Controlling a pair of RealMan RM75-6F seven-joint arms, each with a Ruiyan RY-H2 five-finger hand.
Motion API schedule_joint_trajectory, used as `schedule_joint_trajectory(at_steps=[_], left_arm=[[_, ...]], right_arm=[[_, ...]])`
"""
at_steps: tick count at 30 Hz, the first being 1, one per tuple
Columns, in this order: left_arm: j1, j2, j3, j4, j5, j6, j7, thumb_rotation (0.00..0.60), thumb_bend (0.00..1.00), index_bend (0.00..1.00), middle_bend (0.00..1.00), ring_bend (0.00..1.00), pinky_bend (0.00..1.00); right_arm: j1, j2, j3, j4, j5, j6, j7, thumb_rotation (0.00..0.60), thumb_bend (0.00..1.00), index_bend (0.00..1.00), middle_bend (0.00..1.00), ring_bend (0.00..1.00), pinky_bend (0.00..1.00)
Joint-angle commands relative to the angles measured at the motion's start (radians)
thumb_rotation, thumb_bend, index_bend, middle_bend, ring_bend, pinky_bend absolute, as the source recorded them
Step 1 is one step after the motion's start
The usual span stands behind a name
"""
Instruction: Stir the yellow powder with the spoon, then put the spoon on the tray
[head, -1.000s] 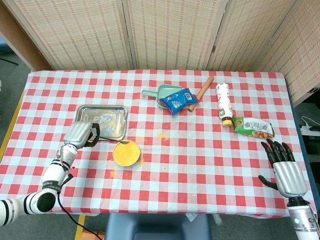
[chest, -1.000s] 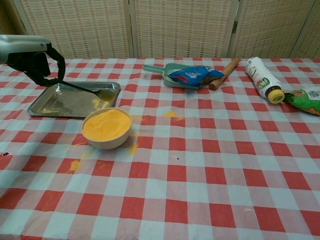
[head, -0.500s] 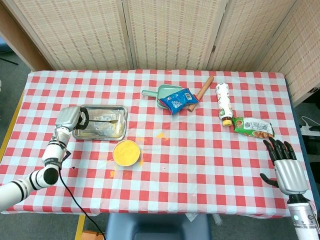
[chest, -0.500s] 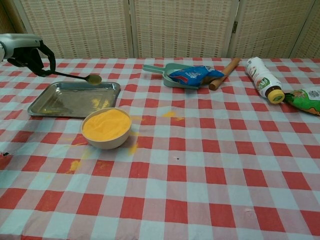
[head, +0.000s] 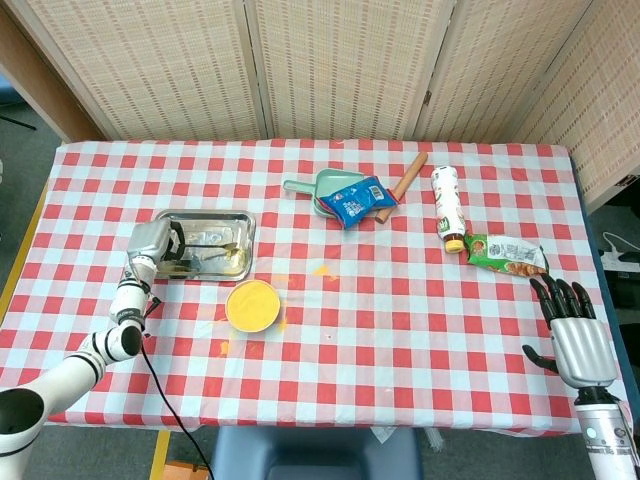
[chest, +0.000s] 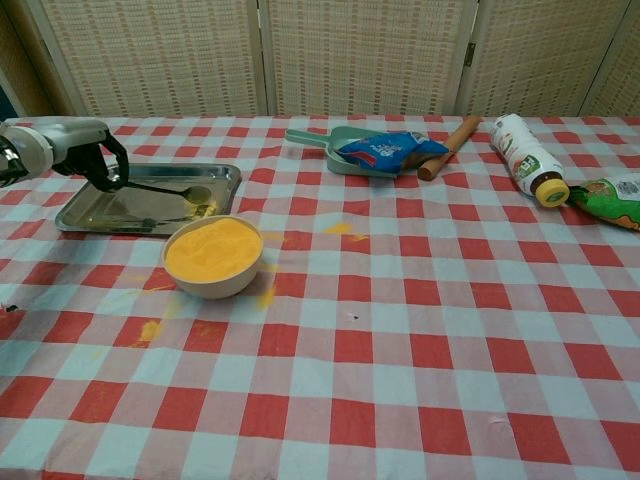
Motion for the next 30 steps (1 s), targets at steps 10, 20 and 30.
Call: schedule_joint_trajectory(at_steps=[10, 20, 30], left_arm=[[0.062, 0.083, -0.011, -0.198, 0.091, 0.121, -0.02, 0.6, 0.49, 0.05, 1.0, 1.0, 1.0], [0.453, 0.438, 0.251, -0.857, 0.666, 0.755, -0.073, 0.6, 0.44, 0.0, 0.36, 0.34, 0.47], [0.788, 0.437, 0.364, -0.754, 0.817, 1.192, -0.039, 0.6, 0.42, 0.0, 0.0, 0.0, 0.07]], right_arm=[[-0.009, 0.013, -0.013, -0.01, -0.033, 0.019, 0.018, 0.6, 0.09, 0.0, 0.0, 0.0, 0.0], [-0.032, 0.027, -0.026, -0.023, -0.08, 0.069, 0.033, 0.6, 0.09, 0.0, 0.0, 0.0, 0.0], [-0.045, -0.015, -0.017, -0.027, -0.051, 0.086, -0.097, 0.6, 0.09, 0.0, 0.0, 0.0, 0.0]])
